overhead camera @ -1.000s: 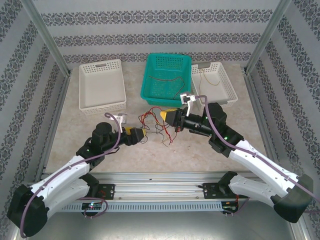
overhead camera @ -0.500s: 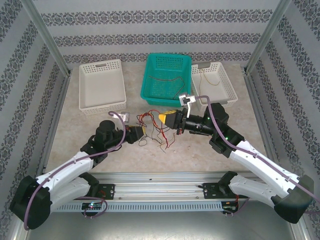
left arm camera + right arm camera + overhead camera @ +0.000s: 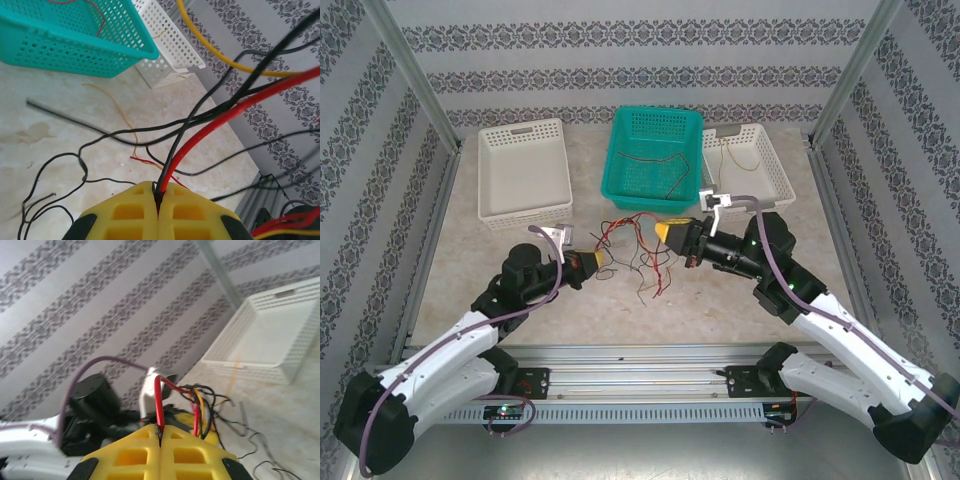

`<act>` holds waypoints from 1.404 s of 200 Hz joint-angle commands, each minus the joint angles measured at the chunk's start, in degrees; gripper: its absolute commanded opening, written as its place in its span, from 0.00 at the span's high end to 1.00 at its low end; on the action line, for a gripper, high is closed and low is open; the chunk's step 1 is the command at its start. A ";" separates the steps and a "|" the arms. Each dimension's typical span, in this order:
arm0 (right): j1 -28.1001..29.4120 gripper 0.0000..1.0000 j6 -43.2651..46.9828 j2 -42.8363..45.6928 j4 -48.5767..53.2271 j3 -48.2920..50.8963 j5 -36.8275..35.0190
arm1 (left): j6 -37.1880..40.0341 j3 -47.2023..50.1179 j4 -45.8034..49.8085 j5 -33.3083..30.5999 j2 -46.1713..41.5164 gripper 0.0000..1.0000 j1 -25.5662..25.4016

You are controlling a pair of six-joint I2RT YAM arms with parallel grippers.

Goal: Untangle the cables

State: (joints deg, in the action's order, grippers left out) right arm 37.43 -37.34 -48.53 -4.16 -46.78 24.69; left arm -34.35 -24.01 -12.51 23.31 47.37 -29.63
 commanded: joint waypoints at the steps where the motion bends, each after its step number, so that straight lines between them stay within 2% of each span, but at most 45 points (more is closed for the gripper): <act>1: -2.09 1.00 -0.44 2.21 2.68 1.28 -6.57 | 1.87 0.95 4.56 -0.83 -3.02 1.00 -0.20; 29: -5.20 1.00 -3.03 3.89 3.13 2.95 -8.25 | 2.26 1.85 8.65 -2.82 -7.60 1.00 -0.10; 46: -6.40 1.00 -4.09 3.74 2.25 3.49 -5.46 | 1.62 2.51 9.71 -3.67 -10.07 1.00 -0.10; 65: -6.41 1.00 -4.42 2.68 -0.42 3.44 0.12 | 1.08 2.56 10.14 -3.55 -10.72 0.87 -0.10; 81: -6.40 1.00 -5.72 2.52 -3.88 4.27 3.02 | 0.65 2.56 10.07 -4.04 -10.64 0.64 -0.12; 94: -6.41 1.00 -6.11 2.57 -5.46 4.51 4.91 | 0.27 2.65 9.66 -3.96 -10.55 0.61 -0.09; 125: -6.41 1.00 -7.18 2.23 -7.50 4.75 7.80 | -1.57 2.98 7.26 -1.39 -9.98 0.39 -0.09; 140: -6.41 1.00 -7.97 2.00 -9.07 4.95 9.21 | -3.13 3.55 4.91 0.00 -9.44 0.34 -0.13; 185: -6.41 1.00 -10.57 1.80 -11.53 5.04 9.14 | -8.77 7.56 -7.12 6.13 -5.41 0.28 -0.11; 210: -6.33 1.00 -11.63 0.95 -14.29 4.95 12.11 | -10.61 8.56 -12.06 7.26 -3.66 0.25 -0.09; 243: -5.54 1.00 -10.28 0.11 -13.82 4.77 15.42 | -12.33 8.17 -16.60 7.92 -5.44 0.19 -0.11; 281: -4.59 1.00 -8.81 0.37 -13.41 4.92 17.20 | -15.58 8.61 -27.82 13.73 -4.72 0.18 -0.12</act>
State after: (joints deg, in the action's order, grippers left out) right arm 31.81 -47.66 -48.58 -14.87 -41.80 38.79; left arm -46.87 -15.59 -28.49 32.21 42.17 -29.63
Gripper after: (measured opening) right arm 0.043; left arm 0.816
